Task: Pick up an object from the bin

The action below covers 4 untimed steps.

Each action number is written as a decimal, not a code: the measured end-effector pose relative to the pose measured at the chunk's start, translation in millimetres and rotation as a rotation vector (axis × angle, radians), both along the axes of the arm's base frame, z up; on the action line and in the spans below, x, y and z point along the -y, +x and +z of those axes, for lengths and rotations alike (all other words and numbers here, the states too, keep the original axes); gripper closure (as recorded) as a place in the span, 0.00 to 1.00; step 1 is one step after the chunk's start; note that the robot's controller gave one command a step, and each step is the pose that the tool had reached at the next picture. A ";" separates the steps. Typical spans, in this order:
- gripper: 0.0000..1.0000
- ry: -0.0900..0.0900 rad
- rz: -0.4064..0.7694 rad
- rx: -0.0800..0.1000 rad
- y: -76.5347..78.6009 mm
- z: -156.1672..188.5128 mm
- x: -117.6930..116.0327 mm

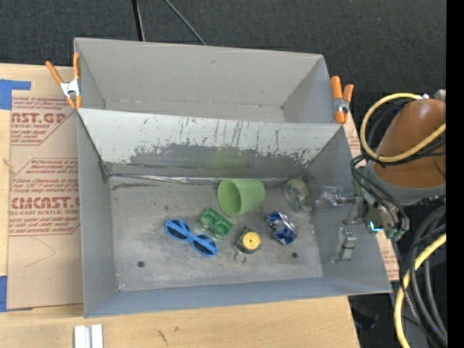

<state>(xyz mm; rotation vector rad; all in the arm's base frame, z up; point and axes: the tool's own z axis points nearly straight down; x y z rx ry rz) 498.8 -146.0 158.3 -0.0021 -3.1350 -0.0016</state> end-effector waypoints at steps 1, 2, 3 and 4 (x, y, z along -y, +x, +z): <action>0.00 0.003 0.002 0.004 39.5 -93.2 -47.7; 1.00 -0.001 -0.001 0.007 39.6 -88.8 -44.5; 0.00 -0.001 -0.001 0.007 39.6 -88.8 -44.6; 0.00 -0.001 0.049 0.012 12.8 -14.1 -70.3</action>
Offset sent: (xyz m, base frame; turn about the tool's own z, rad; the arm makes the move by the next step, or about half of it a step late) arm 0.0394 0.0436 -0.0883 0.0022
